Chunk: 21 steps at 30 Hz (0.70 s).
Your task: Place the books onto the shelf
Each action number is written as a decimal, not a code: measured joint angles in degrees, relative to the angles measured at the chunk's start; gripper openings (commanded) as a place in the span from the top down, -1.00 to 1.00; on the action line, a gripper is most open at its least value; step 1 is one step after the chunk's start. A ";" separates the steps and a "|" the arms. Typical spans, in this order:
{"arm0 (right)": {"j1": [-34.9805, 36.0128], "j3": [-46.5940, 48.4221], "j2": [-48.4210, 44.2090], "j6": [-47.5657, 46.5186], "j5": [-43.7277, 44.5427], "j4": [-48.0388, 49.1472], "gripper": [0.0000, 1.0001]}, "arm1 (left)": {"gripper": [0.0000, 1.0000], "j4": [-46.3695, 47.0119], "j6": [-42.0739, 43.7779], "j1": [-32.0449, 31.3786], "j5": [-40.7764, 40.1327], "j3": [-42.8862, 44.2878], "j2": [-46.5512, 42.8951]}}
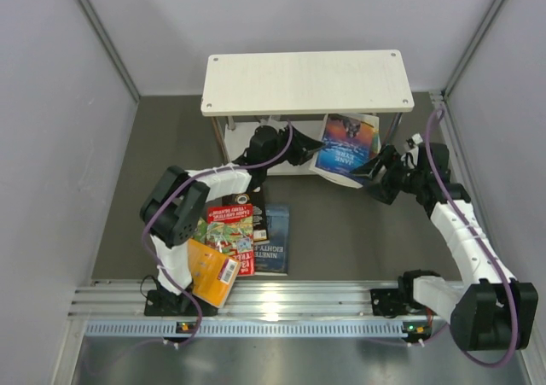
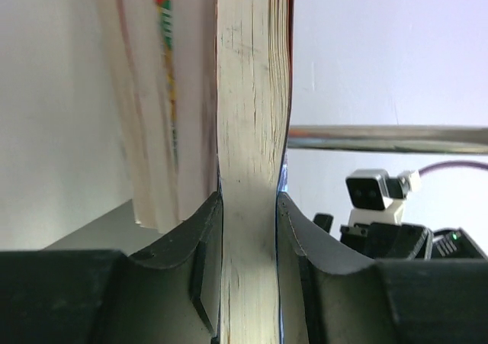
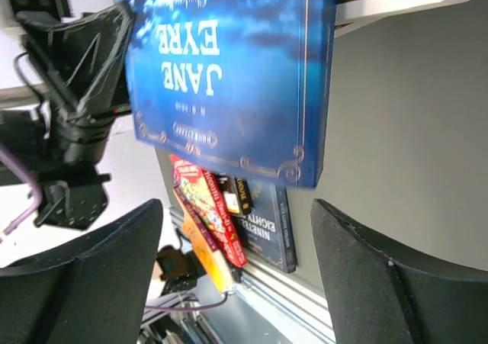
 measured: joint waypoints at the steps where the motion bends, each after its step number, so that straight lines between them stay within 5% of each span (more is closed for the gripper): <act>1: 0.00 0.00 0.00 0.11 -0.33 0.00 -0.55 | 1.00 0.79 -0.72 0.13 -0.83 -0.81 -0.04; 12: 0.00 -3.50 -5.03 1.84 -2.12 0.15 -0.56 | 1.00 7.50 -7.58 1.05 -6.75 -1.55 2.80; 21: 0.00 -8.31 -9.73 3.04 -2.56 -0.96 -0.57 | 1.00 8.41 -9.35 0.94 -6.82 6.03 9.40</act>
